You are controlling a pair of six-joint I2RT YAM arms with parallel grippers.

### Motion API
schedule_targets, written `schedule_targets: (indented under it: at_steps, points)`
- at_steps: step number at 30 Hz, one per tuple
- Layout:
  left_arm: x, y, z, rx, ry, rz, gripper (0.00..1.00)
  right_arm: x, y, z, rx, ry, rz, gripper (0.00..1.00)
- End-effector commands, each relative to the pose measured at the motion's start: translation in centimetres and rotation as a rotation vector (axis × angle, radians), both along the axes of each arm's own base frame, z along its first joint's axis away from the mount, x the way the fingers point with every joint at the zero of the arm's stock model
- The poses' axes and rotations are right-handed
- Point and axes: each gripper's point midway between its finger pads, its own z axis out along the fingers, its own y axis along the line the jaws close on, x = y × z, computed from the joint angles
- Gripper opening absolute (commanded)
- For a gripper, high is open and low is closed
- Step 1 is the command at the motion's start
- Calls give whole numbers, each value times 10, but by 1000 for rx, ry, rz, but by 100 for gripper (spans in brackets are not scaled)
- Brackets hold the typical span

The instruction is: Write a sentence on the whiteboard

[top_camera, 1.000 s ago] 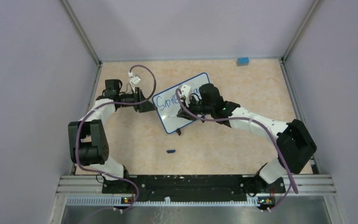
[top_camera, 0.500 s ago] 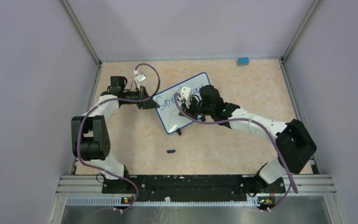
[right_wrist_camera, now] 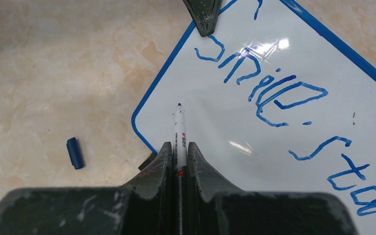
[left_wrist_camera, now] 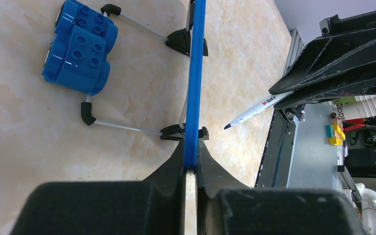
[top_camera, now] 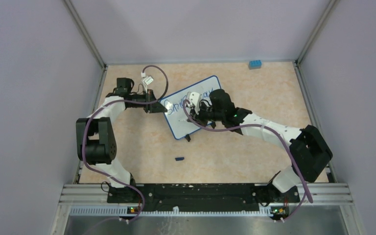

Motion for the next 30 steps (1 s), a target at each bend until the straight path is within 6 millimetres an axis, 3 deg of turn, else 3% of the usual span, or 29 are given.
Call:
schedule_targets:
  at_steps: [1,10,26,30]
  points:
    - [6,1,-3,23,-20,-8,0,5,9,13,35,-63,27,0]
    - [5,-2,-2,31,-26,-18,0,16,10,10,41,-80,-35,0]
    - [5,-4,-2,40,-35,-25,0,20,25,7,21,-78,-25,0]
    - [6,-4,0,42,-40,-25,0,23,23,-1,-2,-76,-36,0]
